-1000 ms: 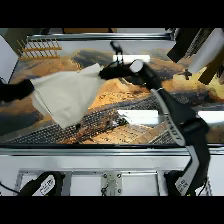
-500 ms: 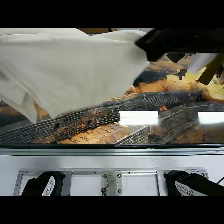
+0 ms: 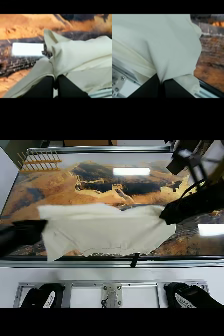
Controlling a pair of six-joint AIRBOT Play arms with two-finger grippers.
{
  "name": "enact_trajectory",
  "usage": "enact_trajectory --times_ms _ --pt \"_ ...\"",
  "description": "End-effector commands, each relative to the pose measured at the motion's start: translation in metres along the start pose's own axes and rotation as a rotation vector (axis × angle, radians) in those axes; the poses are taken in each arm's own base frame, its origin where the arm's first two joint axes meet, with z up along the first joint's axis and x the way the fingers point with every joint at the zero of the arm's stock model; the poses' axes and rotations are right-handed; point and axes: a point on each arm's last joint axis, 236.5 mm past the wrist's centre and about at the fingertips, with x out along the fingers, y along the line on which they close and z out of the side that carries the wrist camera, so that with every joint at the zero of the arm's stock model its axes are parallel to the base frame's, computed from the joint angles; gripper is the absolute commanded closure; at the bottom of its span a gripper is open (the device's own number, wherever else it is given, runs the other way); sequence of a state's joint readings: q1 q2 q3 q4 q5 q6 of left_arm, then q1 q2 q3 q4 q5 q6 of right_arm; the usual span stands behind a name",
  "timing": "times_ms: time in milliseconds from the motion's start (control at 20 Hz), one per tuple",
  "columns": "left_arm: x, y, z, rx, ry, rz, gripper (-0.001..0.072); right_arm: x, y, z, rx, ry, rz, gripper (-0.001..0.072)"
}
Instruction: Fold the clothes and pants, and hang the long-sleeved shirts on hangers.
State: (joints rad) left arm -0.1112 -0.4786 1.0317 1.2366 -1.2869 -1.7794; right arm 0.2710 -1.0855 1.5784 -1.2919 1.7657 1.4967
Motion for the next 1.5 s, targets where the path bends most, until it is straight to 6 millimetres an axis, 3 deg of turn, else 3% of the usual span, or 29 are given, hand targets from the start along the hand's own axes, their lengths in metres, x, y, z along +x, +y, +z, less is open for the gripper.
enact_trajectory --times_ms 0,100,250,400,450,500,550,600,650,700,800,850,1050,1150,1300,1450 --pt "0.066 0.013 -0.056 -0.038 0.255 0.018 0.069 0.071 -0.02 -0.015 0.103 0.152 0.009 0.0698" --pt "0.119 0.021 -0.043 -0.011 0.25 0.024 0.0691 0.109 -0.037 0.013 0.107 0.13 0.003 0.0698" --pt "0.201 0.044 0.007 -0.012 0.156 0.062 0.069 0.156 -0.073 0.073 0.134 -0.042 -0.038 0.0697" --pt "0.268 0.084 0.039 -0.091 0.206 0.124 0.069 0.156 -0.111 0.132 0.181 -0.286 -0.093 0.0686" --pt "0.283 0.097 0.043 -0.112 0.253 0.141 0.0616 0.148 -0.121 0.147 0.19 -0.364 -0.112 0.0684" --pt "0.292 0.107 0.046 -0.128 0.295 0.152 0.0301 0.138 -0.129 0.157 0.199 -0.416 -0.124 0.0618" --pt "0.296 0.114 0.049 -0.141 0.327 0.16 0.01 0.128 -0.136 0.162 0.211 -0.448 -0.133 0.0337" --pt "0.294 0.121 0.054 -0.151 0.341 0.167 0.0105 0.12 -0.141 0.162 0.22 -0.462 -0.141 0.0055" --pt "0.291 0.124 0.056 -0.158 0.347 0.171 0.0106 0.111 -0.146 0.157 0.231 -0.463 -0.147 0.0012" --pt "0.284 0.126 0.054 -0.154 0.359 0.173 0.0105 0.103 -0.148 0.149 0.24 -0.446 -0.149 0.0012" --pt "0.268 0.124 0.032 -0.102 0.404 0.166 0.0105 0.092 -0.142 0.127 0.248 -0.393 -0.142 0.0012" --pt "0.261 0.122 0.012 -0.091 0.443 0.165 0.0105 0.087 -0.136 0.115 0.243 -0.366 -0.137 0.0012" --pt "0.24 0.109 -0.105 -0.103 0.628 0.145 0.0105 0.083 -0.109 0.069 0.236 -0.326 -0.112 0.0012" --pt "0.246 0.089 -0.142 -0.135 0.637 0.07 0.0106 0.086 -0.099 0.05 0.244 -0.314 -0.089 0.0013" --pt "0.264 0.075 -0.168 -0.185 0.636 0.042 0.0106 0.094 -0.088 0.033 0.264 -0.296 -0.051 0.0012" --pt "0.281 0.064 -0.181 -0.18 0.691 0.028 0.0106 0.103 -0.079 0.015 0.28 -0.249 -0.02 0.0012"
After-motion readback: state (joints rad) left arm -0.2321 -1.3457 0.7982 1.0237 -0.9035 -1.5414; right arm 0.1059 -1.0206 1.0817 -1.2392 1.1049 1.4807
